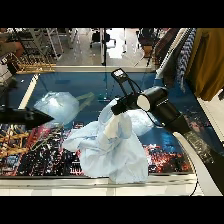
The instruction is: Fold the clothes and pants, and hang the long-sleeved shirts on hangers.
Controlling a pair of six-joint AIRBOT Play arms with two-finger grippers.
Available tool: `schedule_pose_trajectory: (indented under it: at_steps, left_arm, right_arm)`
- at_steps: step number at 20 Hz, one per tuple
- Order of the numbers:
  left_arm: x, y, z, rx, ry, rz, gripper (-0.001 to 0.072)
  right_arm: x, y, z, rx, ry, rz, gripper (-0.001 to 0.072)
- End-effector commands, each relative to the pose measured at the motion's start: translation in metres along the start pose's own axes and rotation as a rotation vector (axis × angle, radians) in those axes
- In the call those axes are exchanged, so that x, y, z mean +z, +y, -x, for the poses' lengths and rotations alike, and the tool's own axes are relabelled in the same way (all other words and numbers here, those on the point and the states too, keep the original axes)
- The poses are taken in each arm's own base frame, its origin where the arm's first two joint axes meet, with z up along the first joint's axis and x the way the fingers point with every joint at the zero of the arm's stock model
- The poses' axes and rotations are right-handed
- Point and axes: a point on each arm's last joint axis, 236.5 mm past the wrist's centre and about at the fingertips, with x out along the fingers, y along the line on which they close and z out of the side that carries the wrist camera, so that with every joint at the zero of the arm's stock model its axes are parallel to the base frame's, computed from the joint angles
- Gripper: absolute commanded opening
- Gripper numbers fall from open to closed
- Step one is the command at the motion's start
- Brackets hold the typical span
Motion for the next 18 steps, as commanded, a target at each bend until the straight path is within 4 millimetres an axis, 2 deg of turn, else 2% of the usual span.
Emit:
schedule_pose_trajectory:
  at_steps: [1, 3, 6, 11, 15, 18]
  left_arm:
    - [-0.017, -0.019, -0.043, -0.216, 0.086, 0.0, 0.0016]
    - [-0.02, -0.025, -0.05, -0.283, 0.094, 0.019, 0.0016]
    - [-0.006, -0.035, -0.049, -0.334, 0.026, -0.035, 0.0016]
    - [-0.006, -0.042, -0.047, -0.366, 0.027, -0.036, 0.0015]
    - [-0.008, -0.056, -0.041, -0.427, 0.036, -0.029, 0.0016]
    - [0.0, -0.064, -0.036, -0.467, 0.0, -0.031, 0.0015]
  right_arm:
    - [-0.005, -0.001, 0.02, -0.004, 0.013, 0.16, 0.0027]
    - [-0.01, 0.0, 0.025, 0.001, 0.034, 0.219, 0.0027]
    - [-0.019, 0.003, 0.024, 0.023, 0.068, 0.272, 0.0027]
    - [-0.017, 0.022, 0.025, 0.057, 0.056, 0.354, 0.0027]
    - [-0.013, 0.006, 0.024, -0.001, 0.048, 0.365, 0.0026]
    - [-0.014, 0.005, 0.024, -0.002, 0.051, 0.38, 0.0026]
